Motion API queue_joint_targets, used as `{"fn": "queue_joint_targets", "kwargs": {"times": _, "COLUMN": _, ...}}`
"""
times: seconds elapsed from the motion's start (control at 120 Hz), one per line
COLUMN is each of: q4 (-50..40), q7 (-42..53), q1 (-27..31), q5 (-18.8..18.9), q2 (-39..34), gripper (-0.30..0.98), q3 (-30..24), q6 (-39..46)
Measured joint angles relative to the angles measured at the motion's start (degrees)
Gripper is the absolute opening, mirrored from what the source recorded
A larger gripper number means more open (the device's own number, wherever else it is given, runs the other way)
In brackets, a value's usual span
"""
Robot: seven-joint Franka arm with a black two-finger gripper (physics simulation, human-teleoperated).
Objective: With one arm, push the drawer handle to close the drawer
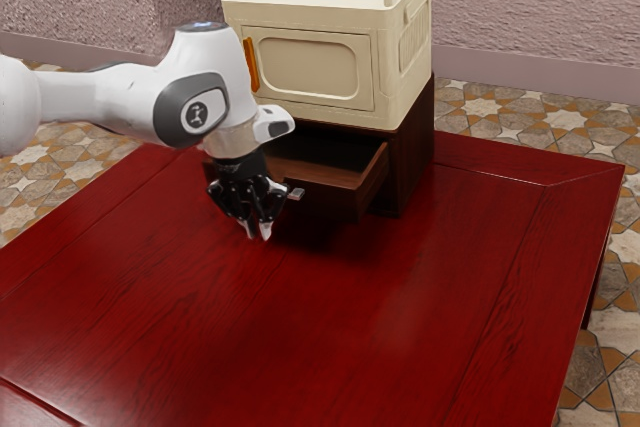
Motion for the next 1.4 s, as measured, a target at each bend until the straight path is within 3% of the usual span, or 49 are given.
{"fn": "queue_joint_targets", "kwargs": {"times": 0.633, "q4": 20.6, "q7": -4.4, "q1": 0.2, "q5": 3.2, "q2": 19.4, "gripper": -0.01, "q3": 5.1, "q6": -1.7}}
{"fn": "queue_joint_targets", "kwargs": {"times": 0.875, "q4": 31.8, "q7": -2.6, "q1": 0.3, "q5": 3.6, "q2": 27.7, "gripper": -0.01, "q3": 5.5, "q6": -1.8}}
{"fn": "queue_joint_targets", "kwargs": {"times": 1.4, "q4": 45.5, "q7": 4.1, "q1": 0.4, "q5": 5.3, "q2": 37.7, "gripper": -0.01, "q3": 5.0, "q6": 5.0}}
